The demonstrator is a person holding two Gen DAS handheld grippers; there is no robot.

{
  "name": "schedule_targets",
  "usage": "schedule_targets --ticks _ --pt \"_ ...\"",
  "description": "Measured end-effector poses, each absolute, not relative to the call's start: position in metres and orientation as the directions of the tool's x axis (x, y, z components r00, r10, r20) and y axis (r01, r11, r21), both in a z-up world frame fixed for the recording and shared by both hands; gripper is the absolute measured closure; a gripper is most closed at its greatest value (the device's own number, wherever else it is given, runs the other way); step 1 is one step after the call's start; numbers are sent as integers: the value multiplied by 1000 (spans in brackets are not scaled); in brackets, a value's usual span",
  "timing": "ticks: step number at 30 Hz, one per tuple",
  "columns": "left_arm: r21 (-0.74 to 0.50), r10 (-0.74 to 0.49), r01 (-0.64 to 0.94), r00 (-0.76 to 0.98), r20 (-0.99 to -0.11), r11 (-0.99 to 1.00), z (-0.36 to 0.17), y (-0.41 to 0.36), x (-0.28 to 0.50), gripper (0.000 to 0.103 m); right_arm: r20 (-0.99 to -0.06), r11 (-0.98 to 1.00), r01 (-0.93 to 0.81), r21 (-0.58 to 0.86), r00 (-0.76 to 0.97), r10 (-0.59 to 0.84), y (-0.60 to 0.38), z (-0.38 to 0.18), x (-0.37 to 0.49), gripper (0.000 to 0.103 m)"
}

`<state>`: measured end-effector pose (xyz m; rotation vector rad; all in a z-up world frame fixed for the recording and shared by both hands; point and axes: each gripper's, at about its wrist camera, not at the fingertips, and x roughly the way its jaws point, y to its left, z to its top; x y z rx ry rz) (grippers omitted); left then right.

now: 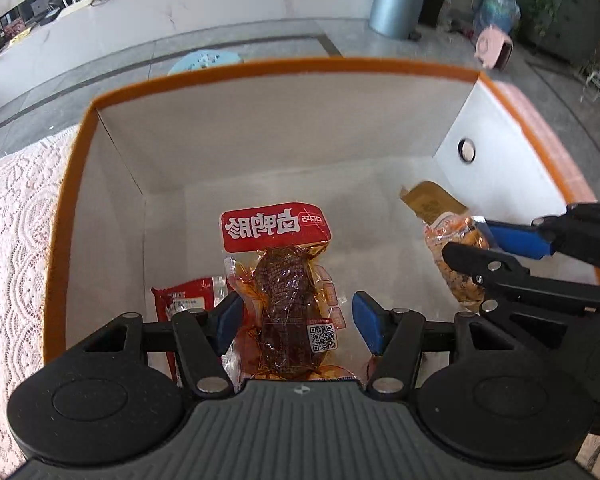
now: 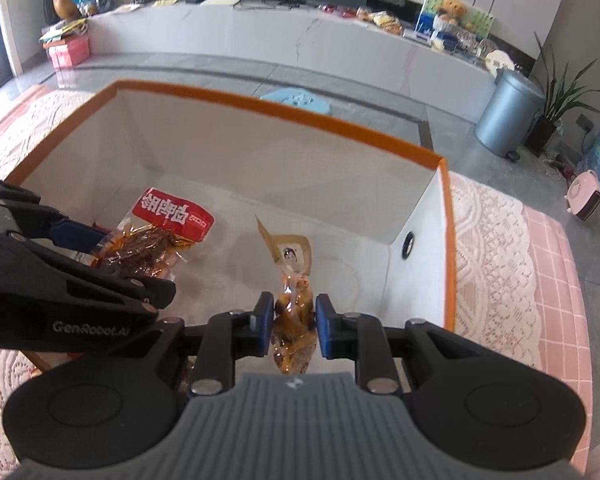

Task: Organize snacks
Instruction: 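Lower both packets into the box and open both grippers, then move both tools back down toward the remaining snack pile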

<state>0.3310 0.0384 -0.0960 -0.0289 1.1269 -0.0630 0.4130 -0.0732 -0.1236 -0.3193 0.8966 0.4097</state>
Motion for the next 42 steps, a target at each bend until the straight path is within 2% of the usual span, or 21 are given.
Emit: schedule_targets --ticks 11,15,24,31,34,36,42 --pt "-18 -28 32 344 -939 999 -100 36 340 34 -847 874 -483 -52 485 218 -65 -130 416 84" --pt "8 -2 27 338 -941 1000 -100 36 342 29 -855 875 -483 -49 473 213 -62 -129 420 84" --pt "30 41 -31 471 -881 999 -72 45 323 19 -853 880 -474 -39 475 218 -64 -126 420 84" --pt "54 81 -68 509 -857 996 -64 52 310 18 -858 873 -487 -16 456 238 -54 -122 417 83" --pt "53 85 -77 508 -857 996 -62 54 307 18 -865 879 -477 3 440 242 -53 -122 417 77" --pt "49 86 -84 514 -854 995 -58 57 304 18 -867 885 -465 20 432 246 -54 -120 416 66" --pt "39 81 -89 537 -840 995 -46 58 293 18 -851 899 -438 5 471 235 -59 -106 410 45"
